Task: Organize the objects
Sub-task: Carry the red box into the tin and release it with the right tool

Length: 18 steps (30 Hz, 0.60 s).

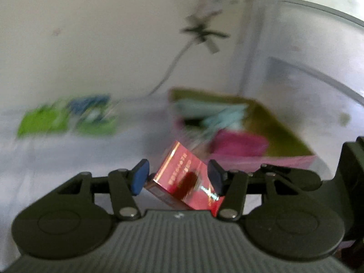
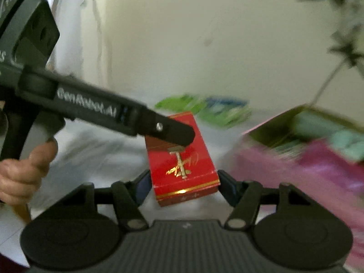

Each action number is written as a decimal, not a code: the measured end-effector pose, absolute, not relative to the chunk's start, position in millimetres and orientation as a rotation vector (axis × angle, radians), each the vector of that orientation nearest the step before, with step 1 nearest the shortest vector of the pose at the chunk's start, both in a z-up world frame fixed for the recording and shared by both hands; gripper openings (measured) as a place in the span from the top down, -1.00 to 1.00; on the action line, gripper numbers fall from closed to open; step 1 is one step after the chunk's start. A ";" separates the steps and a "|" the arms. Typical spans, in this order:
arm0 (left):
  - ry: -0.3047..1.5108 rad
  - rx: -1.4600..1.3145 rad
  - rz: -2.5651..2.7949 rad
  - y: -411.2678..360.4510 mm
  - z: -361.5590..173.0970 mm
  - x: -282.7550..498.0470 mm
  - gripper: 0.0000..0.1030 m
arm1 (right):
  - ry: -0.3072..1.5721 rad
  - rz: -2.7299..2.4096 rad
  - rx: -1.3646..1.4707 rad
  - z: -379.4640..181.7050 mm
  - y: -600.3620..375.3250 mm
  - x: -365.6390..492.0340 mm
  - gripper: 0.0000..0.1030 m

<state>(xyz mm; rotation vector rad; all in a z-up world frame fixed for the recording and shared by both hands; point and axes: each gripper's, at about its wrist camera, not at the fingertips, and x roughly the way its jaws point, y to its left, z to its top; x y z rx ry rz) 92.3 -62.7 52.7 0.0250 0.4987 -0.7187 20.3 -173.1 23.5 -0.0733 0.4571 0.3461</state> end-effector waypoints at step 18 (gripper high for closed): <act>0.521 0.230 -0.889 -288.2 35.0 117.0 -0.21 | 0.379 -0.215 -0.031 24.5 -333.2 -5.8 -0.42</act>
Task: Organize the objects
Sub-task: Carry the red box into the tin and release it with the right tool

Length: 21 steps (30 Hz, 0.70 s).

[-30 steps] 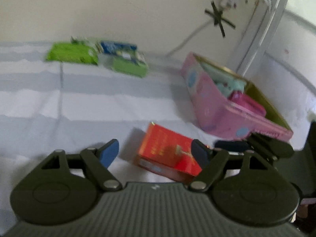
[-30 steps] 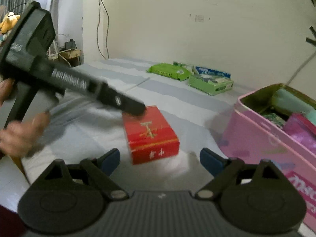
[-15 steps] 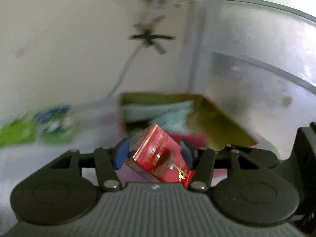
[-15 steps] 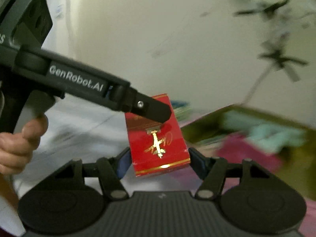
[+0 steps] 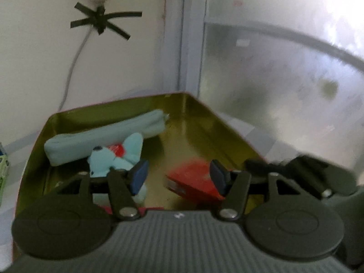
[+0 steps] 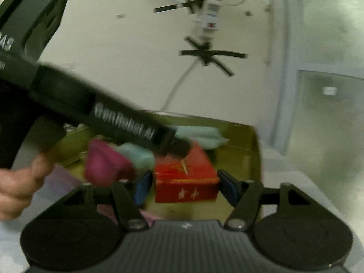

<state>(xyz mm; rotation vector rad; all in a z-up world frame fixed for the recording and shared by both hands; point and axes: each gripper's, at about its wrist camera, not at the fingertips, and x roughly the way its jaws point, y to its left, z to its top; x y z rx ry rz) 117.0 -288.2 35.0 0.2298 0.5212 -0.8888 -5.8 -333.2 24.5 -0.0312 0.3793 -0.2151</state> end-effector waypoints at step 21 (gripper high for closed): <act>0.550 0.092 -0.451 -61.9 10.0 130.5 -0.23 | 0.247 0.126 0.066 38.0 -255.9 -19.1 -0.35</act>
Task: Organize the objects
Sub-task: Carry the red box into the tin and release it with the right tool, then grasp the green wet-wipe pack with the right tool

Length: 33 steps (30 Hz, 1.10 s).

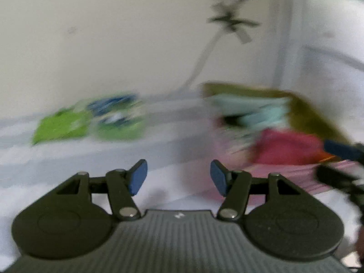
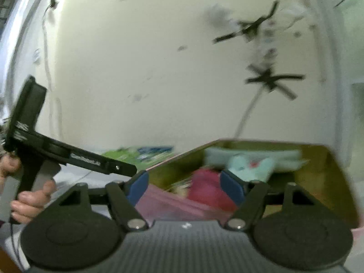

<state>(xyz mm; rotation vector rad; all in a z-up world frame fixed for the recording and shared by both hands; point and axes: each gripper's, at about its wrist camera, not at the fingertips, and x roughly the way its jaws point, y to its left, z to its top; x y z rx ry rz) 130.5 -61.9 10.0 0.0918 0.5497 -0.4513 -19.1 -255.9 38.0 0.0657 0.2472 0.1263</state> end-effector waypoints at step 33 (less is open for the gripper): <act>0.501 -0.276 0.262 172.8 -15.2 187.3 -0.36 | 0.744 0.363 0.121 -3.7 -21.4 388.9 -0.61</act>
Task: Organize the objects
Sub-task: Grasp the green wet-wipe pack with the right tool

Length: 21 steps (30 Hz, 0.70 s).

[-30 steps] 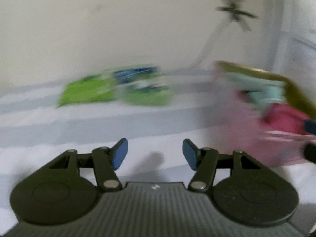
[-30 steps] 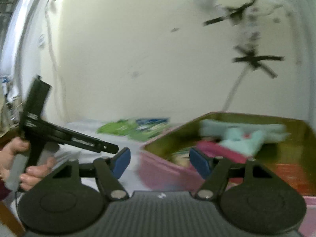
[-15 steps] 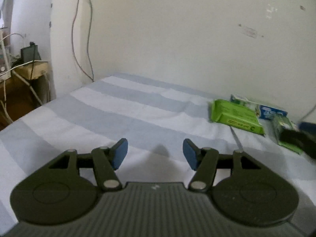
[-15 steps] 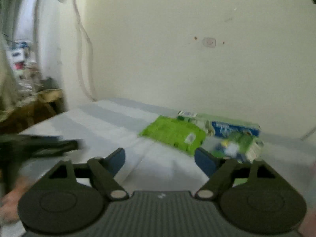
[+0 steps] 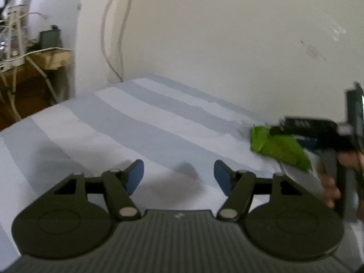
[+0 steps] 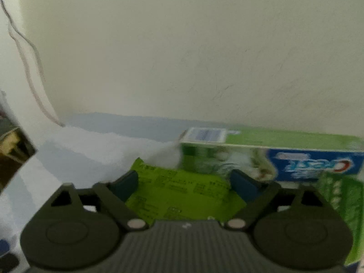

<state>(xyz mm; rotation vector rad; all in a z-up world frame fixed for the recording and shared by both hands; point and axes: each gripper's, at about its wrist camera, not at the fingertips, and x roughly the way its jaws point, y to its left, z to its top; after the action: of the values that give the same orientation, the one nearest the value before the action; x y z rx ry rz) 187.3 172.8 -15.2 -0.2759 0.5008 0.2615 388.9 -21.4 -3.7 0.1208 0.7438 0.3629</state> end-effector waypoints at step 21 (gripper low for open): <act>0.600 -0.284 0.002 159.6 -23.7 201.1 -0.49 | 0.700 0.706 -0.234 -4.3 19.8 202.4 -0.83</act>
<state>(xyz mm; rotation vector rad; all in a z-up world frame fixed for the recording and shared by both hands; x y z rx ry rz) 201.1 159.6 -23.7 -0.2836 0.6004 0.0017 202.4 19.8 -4.3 -0.2337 0.7002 0.7061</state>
